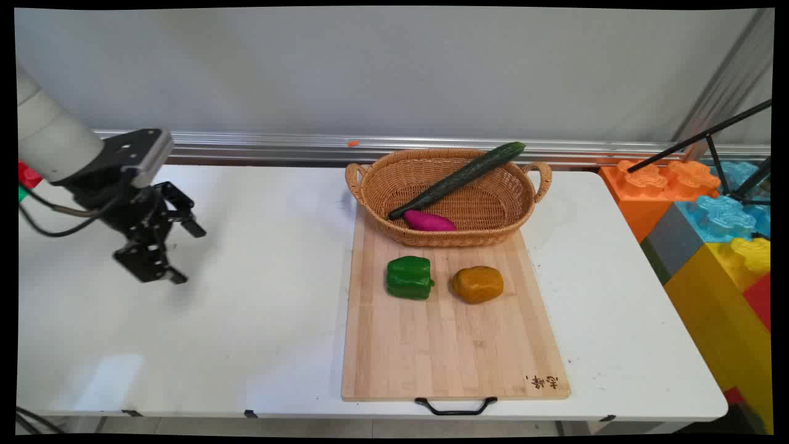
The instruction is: Pick up the cucumber from the vegetable basket
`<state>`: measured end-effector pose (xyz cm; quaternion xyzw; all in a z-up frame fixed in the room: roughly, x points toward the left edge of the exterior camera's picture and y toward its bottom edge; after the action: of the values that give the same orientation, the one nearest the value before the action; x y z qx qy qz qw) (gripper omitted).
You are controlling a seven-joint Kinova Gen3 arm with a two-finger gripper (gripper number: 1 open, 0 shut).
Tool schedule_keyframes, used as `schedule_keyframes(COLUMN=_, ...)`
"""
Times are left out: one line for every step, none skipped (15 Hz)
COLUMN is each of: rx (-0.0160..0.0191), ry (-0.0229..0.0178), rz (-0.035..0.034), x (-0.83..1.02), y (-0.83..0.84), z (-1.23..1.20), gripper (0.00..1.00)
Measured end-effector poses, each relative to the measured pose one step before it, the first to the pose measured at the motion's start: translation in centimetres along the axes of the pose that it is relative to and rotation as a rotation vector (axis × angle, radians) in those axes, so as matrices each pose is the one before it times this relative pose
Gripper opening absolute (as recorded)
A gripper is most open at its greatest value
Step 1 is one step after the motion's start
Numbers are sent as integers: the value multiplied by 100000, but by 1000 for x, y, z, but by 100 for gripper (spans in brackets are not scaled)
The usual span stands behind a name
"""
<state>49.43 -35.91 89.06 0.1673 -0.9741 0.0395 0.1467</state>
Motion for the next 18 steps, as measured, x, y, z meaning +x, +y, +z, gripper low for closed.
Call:
schedule_keyframes(rx=1343, ry=1326, rz=-1846, x=532, y=-346, z=197, gripper=100)
schedule_keyframes(rx=1301, ry=1401, rz=-1609, x=559, y=-343, z=153, gripper=100)
schedule_keyframes(rx=1940, ry=1929, rz=-2358, x=950, y=-525, z=239, gripper=100)
schedule_keyframes(rx=1825, ry=1846, rz=-2274, x=942, y=-452, z=217, gripper=100)
schedule_keyframes(rx=1775, ry=1813, rz=-1941, x=1106, y=-410, z=209, gripper=100)
schedule_keyframes(rx=1483, ry=1556, rz=-1564, x=1019, y=-326, z=187, gripper=100)
schedule_keyframes(rx=2224, ry=2170, rz=-2180, x=1610, y=-368, z=259, gripper=100)
schedule_keyframes(rx=2510, ry=2506, rz=-2388, x=2071, y=-340, z=368, gripper=100)
schedule_keyframes(rx=2457, ry=2119, rz=-2305, x=2167, y=-207, z=456, gripper=100)
schedule_keyframes(rx=2570, ry=1781, rz=-1987, x=2239, y=-89, z=535, gripper=100)
schedule_keyframes(rx=2208, ry=1595, rz=-1673, x=2285, y=2, z=730, gripper=100)
schedule_keyframes(rx=1608, ry=1146, rz=-1375, x=1507, y=10, z=568, gripper=100)
schedule_keyframes(rx=2307, ry=1706, rz=-2097, x=2289, y=30, z=1052, gripper=100)
schedule_keyframes(rx=1562, ry=1155, rz=-1563, x=1623, y=28, z=960, gripper=100)
schedule_keyframes(rx=1779, ry=1373, rz=-1852, x=1677, y=67, z=1241, gripper=100)
schedule_keyframes(rx=1470, ry=1218, rz=-1929, x=1481, y=94, z=1425, gripper=100)
schedule_keyframes(rx=1175, ry=942, rz=-1971, x=1263, y=154, z=1638, gripper=100)
schedule_keyframes(rx=849, ry=707, rz=-2050, x=985, y=182, z=1718, gripper=100)
